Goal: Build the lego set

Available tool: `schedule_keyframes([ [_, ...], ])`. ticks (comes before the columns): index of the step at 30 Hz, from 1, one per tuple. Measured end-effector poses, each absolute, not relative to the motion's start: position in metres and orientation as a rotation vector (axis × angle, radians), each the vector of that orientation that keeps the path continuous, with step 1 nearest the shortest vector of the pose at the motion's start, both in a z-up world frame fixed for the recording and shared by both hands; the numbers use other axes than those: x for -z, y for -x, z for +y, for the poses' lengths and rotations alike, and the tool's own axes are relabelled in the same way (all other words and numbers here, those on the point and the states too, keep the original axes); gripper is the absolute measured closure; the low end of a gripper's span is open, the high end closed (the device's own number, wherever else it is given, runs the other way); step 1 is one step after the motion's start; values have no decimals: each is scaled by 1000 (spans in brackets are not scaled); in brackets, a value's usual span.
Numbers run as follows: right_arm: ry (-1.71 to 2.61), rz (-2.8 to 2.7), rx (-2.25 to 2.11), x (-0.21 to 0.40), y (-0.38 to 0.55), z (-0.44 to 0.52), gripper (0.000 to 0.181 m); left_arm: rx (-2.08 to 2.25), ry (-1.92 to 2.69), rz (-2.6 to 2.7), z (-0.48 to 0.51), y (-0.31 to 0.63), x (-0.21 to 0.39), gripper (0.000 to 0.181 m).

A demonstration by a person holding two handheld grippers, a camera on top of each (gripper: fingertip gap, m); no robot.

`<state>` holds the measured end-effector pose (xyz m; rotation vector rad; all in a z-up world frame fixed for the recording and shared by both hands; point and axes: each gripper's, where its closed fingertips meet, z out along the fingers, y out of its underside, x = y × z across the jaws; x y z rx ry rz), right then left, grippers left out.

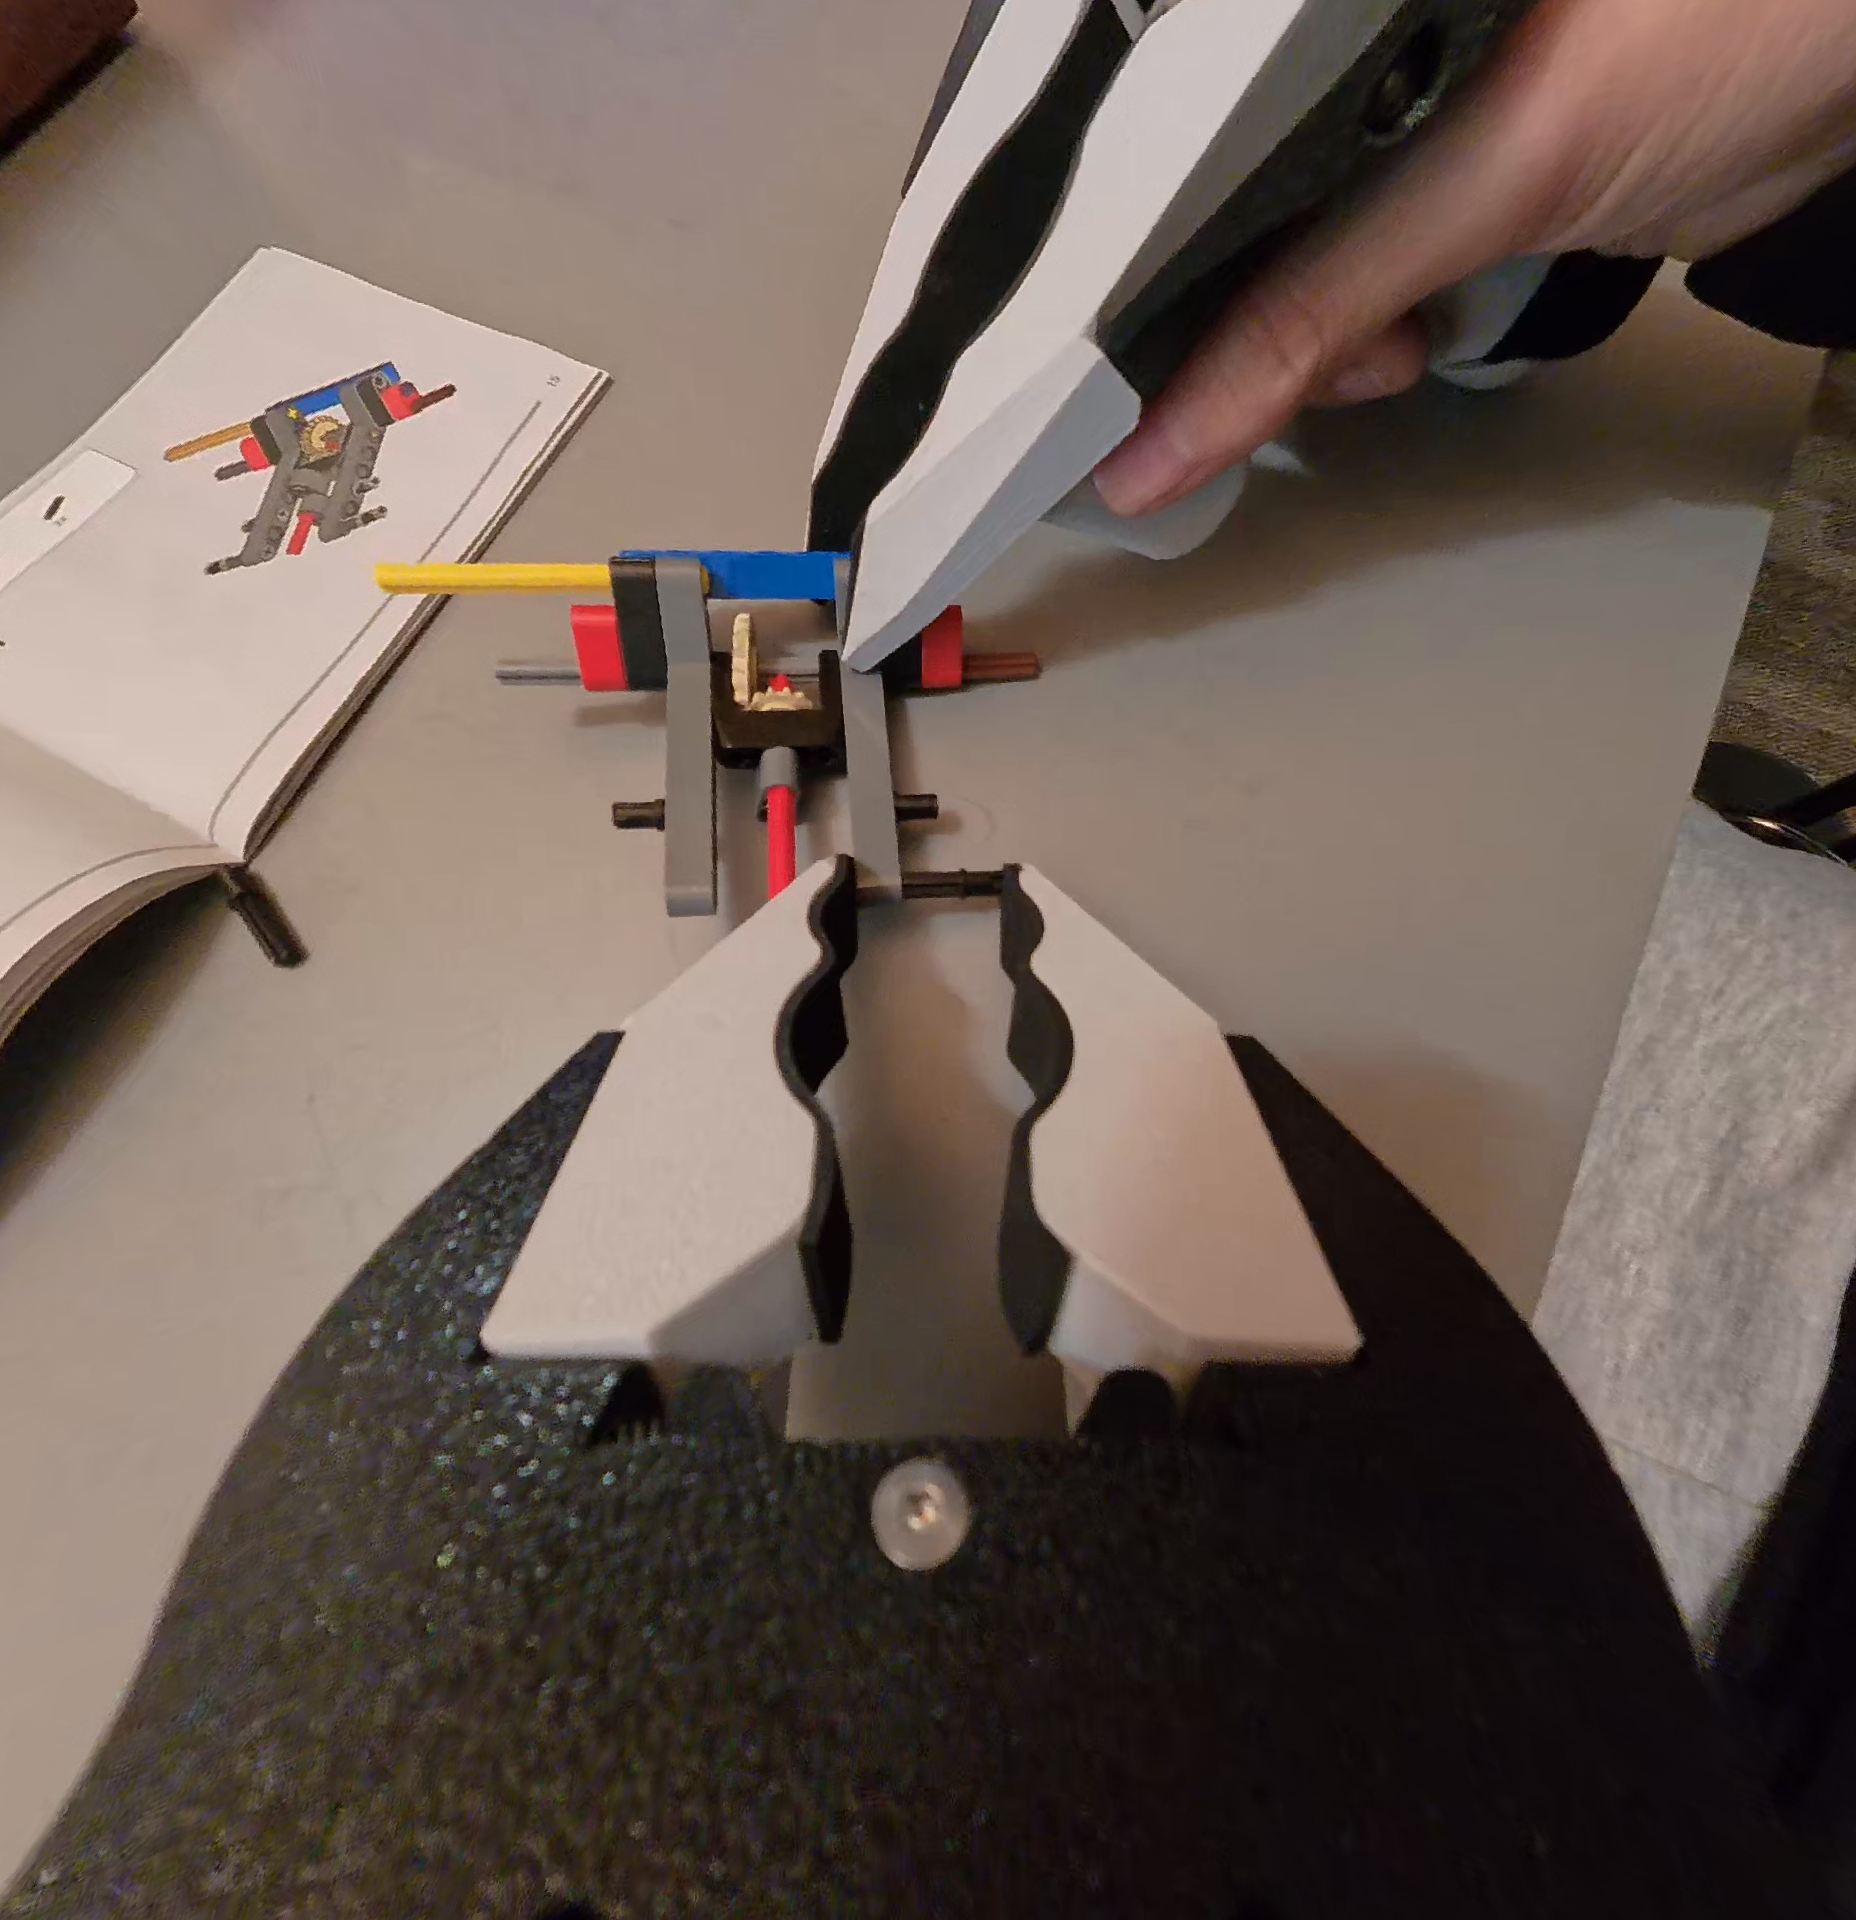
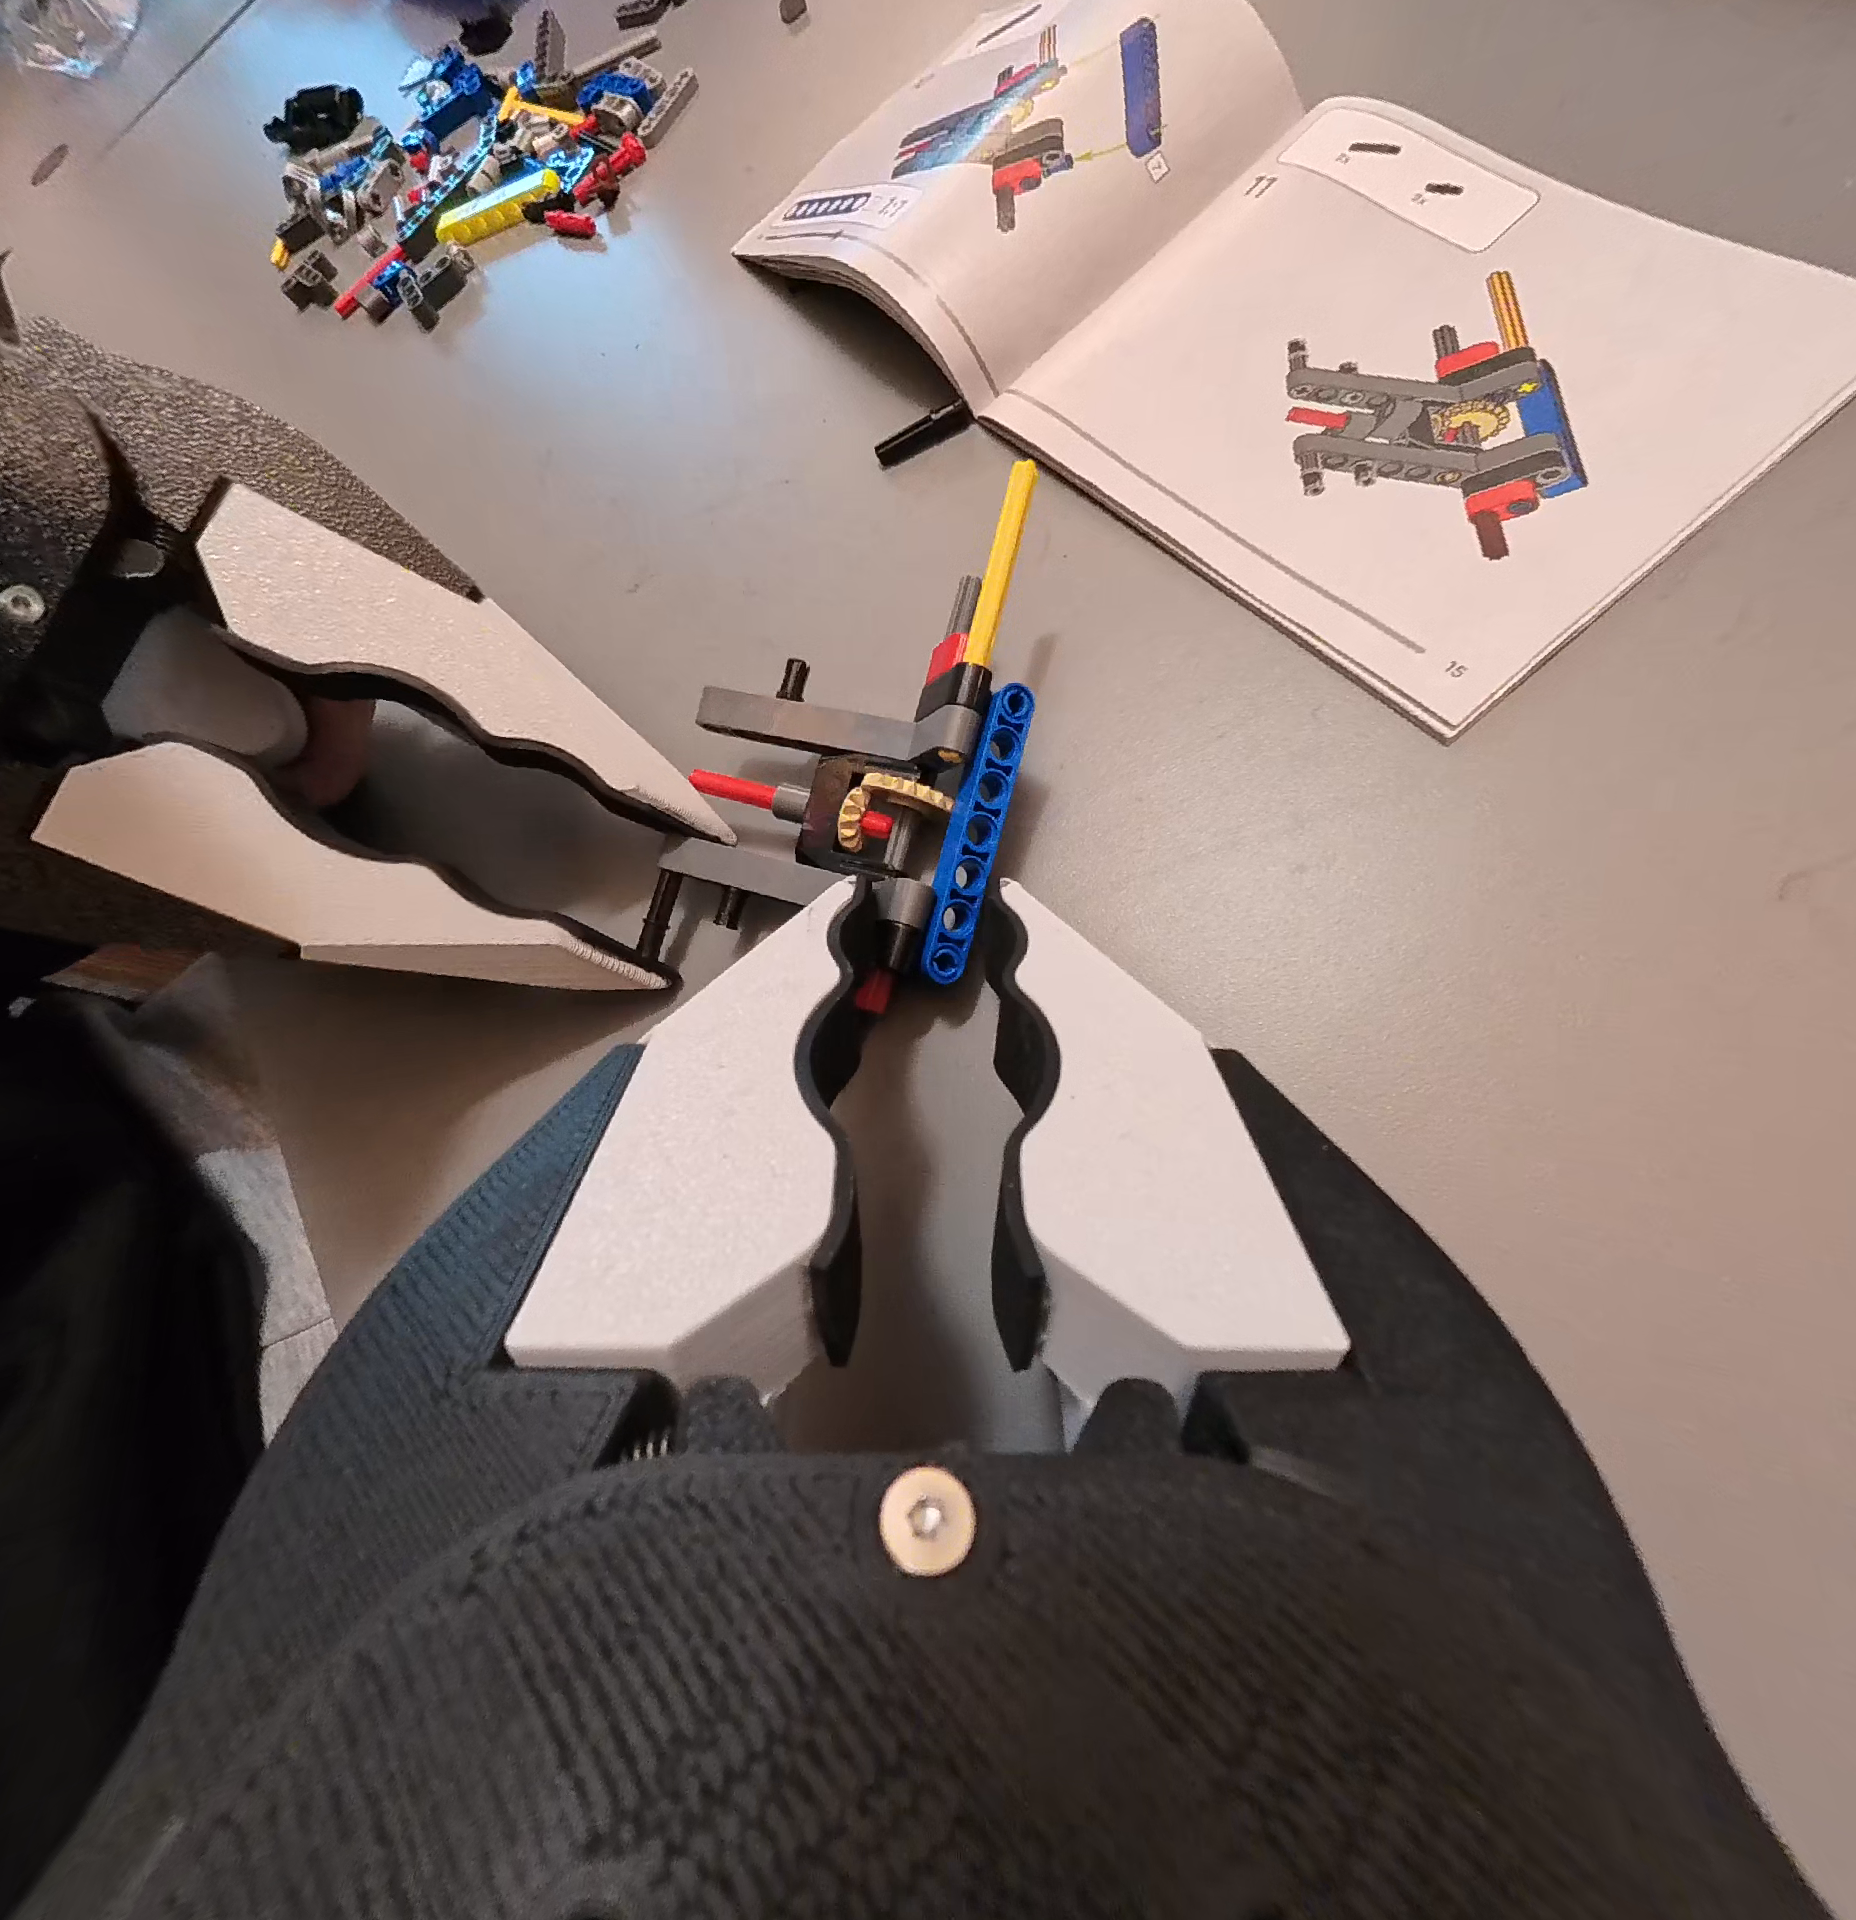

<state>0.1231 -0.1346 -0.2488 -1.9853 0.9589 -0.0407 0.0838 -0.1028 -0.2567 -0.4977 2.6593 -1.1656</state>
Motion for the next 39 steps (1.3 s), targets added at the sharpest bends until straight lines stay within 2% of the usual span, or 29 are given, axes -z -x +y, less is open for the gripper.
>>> schedule_keyframes([
  [22, 1982, 956, 21, 249, -122, -134, 162, 1161, 442, 2651, -103, -84, 256, 159],
  [25, 1982, 954, 18, 248, -122, -134, 163, 1161, 417, 2653, -104, -82, 256, 155],
  [31, 2055, 825, 35, 248, -123, -134, 161, 1212, 402, 2726, -101, -68, 256, 131],
  [39, 2277, 532, 80, 247, -138, -139, 157, 1266, 427, 2756, -68, -67, 250, 135],
])
